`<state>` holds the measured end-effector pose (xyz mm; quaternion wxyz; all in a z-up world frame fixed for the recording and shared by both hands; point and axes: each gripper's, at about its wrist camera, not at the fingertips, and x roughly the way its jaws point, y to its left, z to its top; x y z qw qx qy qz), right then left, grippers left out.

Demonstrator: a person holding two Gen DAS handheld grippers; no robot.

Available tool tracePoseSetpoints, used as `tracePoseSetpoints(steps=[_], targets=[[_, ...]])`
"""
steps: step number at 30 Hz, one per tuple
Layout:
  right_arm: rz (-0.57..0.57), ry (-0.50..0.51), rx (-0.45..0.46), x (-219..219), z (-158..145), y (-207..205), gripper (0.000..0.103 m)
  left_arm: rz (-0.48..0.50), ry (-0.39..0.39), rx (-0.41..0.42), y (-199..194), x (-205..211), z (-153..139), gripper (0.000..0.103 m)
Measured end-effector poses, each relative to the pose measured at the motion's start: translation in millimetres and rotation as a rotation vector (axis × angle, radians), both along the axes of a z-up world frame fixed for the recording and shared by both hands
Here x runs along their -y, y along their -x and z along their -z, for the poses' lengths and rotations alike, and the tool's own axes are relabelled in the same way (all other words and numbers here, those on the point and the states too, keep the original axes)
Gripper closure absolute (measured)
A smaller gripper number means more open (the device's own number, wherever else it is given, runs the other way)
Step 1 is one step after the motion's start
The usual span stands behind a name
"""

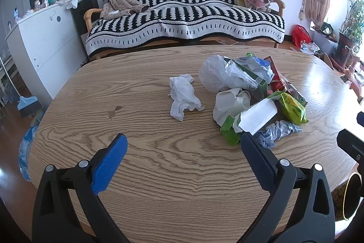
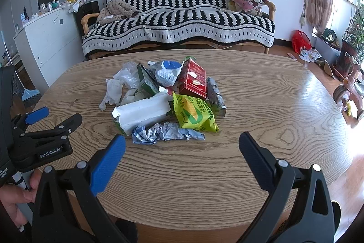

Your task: Collect trash

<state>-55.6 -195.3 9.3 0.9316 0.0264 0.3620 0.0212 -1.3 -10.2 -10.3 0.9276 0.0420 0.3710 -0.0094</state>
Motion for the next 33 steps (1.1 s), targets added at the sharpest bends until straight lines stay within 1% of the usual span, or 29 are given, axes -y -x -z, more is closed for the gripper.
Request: tracePoseSetpoints(steps=[33], targets=[[-0.002,0.010,0.006,2.7,-0.2,-1.5,0.007,0.009,0.004,-0.009,-0.3,-0.1,1.7,0.006]])
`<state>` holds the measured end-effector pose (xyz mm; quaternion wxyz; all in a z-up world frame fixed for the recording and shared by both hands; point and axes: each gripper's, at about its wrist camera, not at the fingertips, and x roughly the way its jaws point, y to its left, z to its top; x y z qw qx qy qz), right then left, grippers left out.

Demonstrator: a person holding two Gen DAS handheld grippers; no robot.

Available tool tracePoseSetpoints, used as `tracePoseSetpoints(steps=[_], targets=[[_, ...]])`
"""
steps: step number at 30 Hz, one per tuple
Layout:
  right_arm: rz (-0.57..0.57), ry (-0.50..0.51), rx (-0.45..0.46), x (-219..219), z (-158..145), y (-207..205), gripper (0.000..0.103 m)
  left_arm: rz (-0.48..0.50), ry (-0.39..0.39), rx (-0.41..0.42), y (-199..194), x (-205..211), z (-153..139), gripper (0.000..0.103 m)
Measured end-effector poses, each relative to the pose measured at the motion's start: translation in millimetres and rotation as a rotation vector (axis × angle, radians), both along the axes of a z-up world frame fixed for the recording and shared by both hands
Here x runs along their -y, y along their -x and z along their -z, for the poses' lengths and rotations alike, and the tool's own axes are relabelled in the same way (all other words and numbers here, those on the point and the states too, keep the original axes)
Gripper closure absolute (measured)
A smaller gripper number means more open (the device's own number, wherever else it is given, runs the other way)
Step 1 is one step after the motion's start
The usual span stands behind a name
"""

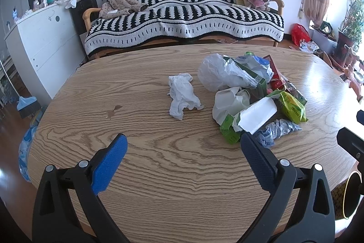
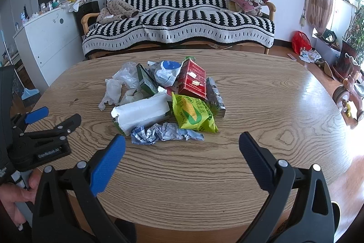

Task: Collect trash
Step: 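Grasp the white tissue with the left tool while the right tool grasps a foil-printed wrapper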

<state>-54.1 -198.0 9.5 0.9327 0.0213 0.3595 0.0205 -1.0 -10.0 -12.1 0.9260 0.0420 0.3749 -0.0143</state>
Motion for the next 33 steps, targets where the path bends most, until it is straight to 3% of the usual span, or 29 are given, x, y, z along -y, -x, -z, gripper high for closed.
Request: tracePoseSetpoints(steps=[8,10,14,17,21,28,30,33], targets=[[0.064,0.002,0.005,43.8,9.2,-36.4,0.007,-0.008,0.010,-0.034,-31.4,-23.1,5.5,0.006],[0.078,-0.014,-0.013,56.2,18.3,-52.6,0.007,-0.015,0.008,-0.063,-48.7,-27.5,13.9,0.006],[0.104,-0.020,-0.054,71.4,37.5,-80.8,0.007,-0.035,0.075,-0.148,-84.0,-33.6,36.0,0.006],[0.112,-0.021,-0.087,79.5,51.7,-99.4,0.007,-0.034,0.076,-0.154,-108.5,-28.9,44.7,0.006],[0.133,-0.033,-0.126,91.9,70.6,-125.3,0.012,-0.062,0.086,-0.174,-144.3,-23.8,59.1,0.006],[0.129,-0.045,-0.172,97.9,93.2,-156.4,0.022,-0.065,0.071,-0.187,-168.3,-16.8,76.8,0.007],[0.124,-0.042,-0.176,95.9,95.8,-160.5,0.024,-0.057,0.074,-0.200,-173.2,-16.7,81.3,0.017],[0.118,-0.053,-0.179,94.3,98.0,-163.3,0.026,-0.043,0.066,-0.193,-176.7,-17.0,82.9,0.054]])
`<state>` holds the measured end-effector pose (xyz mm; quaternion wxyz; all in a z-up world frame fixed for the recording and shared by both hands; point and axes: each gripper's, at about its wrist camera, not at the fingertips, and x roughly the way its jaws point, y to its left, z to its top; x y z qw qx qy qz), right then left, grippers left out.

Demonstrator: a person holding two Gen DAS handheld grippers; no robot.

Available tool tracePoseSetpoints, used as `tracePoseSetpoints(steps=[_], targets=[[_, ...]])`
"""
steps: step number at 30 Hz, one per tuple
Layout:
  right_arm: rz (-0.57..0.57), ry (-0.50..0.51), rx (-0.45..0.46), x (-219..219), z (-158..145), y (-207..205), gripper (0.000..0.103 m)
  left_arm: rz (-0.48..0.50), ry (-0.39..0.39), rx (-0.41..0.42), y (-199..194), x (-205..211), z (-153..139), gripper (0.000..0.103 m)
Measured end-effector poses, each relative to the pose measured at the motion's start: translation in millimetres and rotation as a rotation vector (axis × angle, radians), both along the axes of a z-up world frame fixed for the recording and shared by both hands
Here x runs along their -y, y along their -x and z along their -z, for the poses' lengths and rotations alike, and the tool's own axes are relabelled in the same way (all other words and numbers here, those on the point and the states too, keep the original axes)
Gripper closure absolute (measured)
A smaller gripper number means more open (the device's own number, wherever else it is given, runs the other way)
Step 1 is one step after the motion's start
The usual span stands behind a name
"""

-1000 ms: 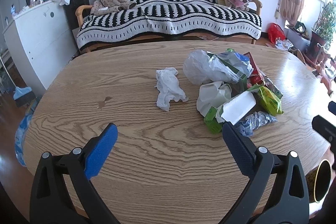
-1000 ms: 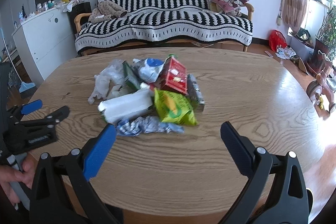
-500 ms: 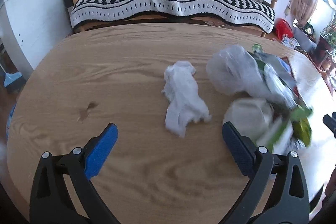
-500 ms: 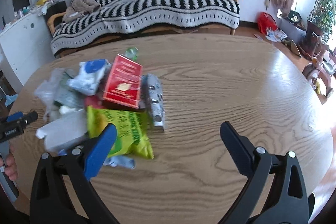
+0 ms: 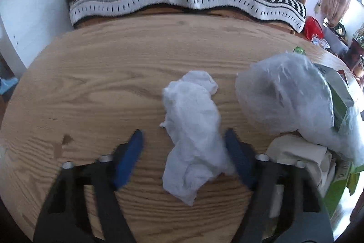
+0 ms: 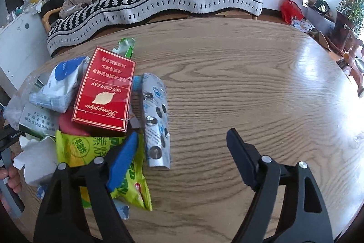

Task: Collect trash
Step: 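Grasp the white tissue with the left tool while the right tool grasps a foil-printed wrapper, then carry the tissue and wrapper to the black bin with both tools and release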

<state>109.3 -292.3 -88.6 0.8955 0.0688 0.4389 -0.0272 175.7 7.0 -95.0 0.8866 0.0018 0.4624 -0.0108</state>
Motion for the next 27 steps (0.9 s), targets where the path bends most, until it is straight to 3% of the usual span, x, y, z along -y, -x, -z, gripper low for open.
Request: tracePoseSetpoints(steps=[1,2,4,8,11,12,13,20,27], targets=[[-0.002,0.000,0.000,-1.2,-0.2,-0.7,0.026,0.002,-0.006,0.008,0.2,0.3,-1.5,0.078],[-0.003,0.003,0.000,-2.3,-0.1,-1.9,0.026,0.002,0.004,0.005,0.0,-0.4,-2.3,0.086],[-0.005,0.004,0.002,-3.3,-1.0,-3.7,0.026,0.001,0.034,-0.005,0.2,-3.4,-3.2,0.093],[-0.009,-0.004,-0.008,-4.7,1.9,-9.5,0.033,-0.002,0.036,-0.010,1.4,-4.9,-3.2,0.095],[-0.025,-0.016,-0.037,-8.9,7.5,-13.7,0.061,-0.011,0.036,-0.014,3.3,-7.9,-3.8,0.095],[-0.030,-0.021,-0.046,-9.9,9.5,-14.8,0.076,-0.009,0.036,-0.015,3.7,-8.1,-4.9,0.095],[-0.026,-0.015,-0.039,-10.0,8.3,-14.0,0.081,-0.007,0.035,-0.013,4.7,-8.5,-6.2,0.095],[0.017,-0.032,0.037,13.4,-15.3,10.7,0.085,0.004,0.007,0.056,24.3,-7.0,-35.9,0.095],[0.137,-0.004,0.144,70.3,-59.2,89.6,0.085,0.142,-0.011,0.174,69.9,51.7,-79.9,0.095]])
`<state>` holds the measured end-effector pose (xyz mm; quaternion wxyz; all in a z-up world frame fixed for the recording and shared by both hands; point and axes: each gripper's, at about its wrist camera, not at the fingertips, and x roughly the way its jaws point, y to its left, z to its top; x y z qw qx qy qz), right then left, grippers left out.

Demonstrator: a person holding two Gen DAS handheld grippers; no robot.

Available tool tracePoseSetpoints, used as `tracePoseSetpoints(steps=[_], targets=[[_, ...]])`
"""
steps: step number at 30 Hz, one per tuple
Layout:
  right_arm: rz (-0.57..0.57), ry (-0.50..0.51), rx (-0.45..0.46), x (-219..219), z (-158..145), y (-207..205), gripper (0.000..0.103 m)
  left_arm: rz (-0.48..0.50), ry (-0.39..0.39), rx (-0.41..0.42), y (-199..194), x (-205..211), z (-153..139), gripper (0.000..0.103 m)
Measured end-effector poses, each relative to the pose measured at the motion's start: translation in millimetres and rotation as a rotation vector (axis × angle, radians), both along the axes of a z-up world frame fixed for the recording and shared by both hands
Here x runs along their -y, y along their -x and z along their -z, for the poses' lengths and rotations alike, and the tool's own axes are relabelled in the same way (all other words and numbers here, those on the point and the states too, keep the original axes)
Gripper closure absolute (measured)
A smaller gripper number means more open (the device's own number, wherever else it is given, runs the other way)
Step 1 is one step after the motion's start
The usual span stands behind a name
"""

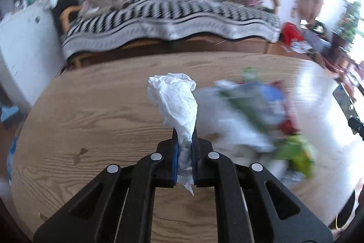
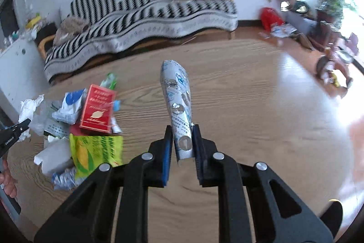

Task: Collect trash
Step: 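Carry the tissue and wrapper to the black bin with both tools and release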

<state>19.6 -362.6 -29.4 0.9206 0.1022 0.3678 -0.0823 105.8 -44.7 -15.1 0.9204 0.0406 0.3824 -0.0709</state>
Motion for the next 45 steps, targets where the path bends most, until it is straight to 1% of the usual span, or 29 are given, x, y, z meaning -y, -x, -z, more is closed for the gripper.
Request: tracePoseSetpoints(steps=[5,6,8,11,15,17,18,19,22,25,27,30,32,34,36,38,41,45], targets=[[0.143,-0.004,0.061,55.7,-21.9,83.3,0.085,0.176,0.045,0.051,45.6,75.2,-24.6,0.095],[0.184,0.004,0.072,71.7,-26.5,107.5,0.085,0.208,0.055,0.055,52.5,89.6,-27.9,0.095],[0.246,0.025,0.076,94.3,-28.9,146.5,0.085,0.288,0.079,0.065,73.3,125.1,-32.7,0.095],[0.330,0.026,0.058,130.2,-25.3,196.3,0.085,0.407,0.107,0.064,104.1,182.1,-35.4,0.095],[0.467,0.020,0.019,178.7,-14.4,269.6,0.085,0.580,0.133,0.033,152.8,265.5,-24.6,0.095],[0.522,0.007,0.000,198.0,-6.5,298.6,0.085,0.645,0.142,0.019,175.1,296.4,-18.5,0.095],[0.555,0.002,-0.017,208.4,-1.3,315.7,0.085,0.682,0.149,0.005,187.9,314.1,-13.0,0.095],[0.582,-0.005,-0.033,217.2,3.4,329.6,0.085,0.739,0.157,-0.022,203.6,338.1,-4.6,0.095],[0.657,-0.046,-0.085,240.5,19.8,365.2,0.085,0.841,0.156,-0.081,236.3,384.9,20.7,0.095],[0.727,-0.103,-0.147,259.1,43.0,392.0,0.085,0.938,0.156,-0.161,264.5,427.8,52.0,0.095],[0.757,-0.169,-0.183,270.4,59.0,403.1,0.085,0.987,0.151,-0.211,278.8,447.5,72.6,0.095],[0.792,-0.214,-0.214,278.6,72.5,413.9,0.085,1.057,0.134,-0.291,306.2,477.8,104.5,0.095],[0.803,-0.234,-0.226,281.8,78.9,421.6,0.085,1.084,0.116,-0.318,306.7,494.2,121.8,0.095],[0.814,-0.255,-0.237,284.3,86.0,423.8,0.085,1.118,0.095,-0.325,314.9,506.1,134.2,0.095],[0.822,-0.269,-0.242,286.7,90.3,429.7,0.085,1.131,0.088,-0.335,322.0,515.7,140.4,0.095],[0.829,-0.276,-0.241,292.8,94.4,428.1,0.085,1.136,0.091,-0.363,321.8,523.2,149.5,0.095],[0.836,-0.283,-0.245,297.8,96.8,431.8,0.085,1.147,0.085,-0.379,324.2,537.3,158.7,0.095],[0.849,-0.289,-0.251,302.1,98.4,429.6,0.085,1.162,0.094,-0.395,331.1,546.8,160.7,0.095]])
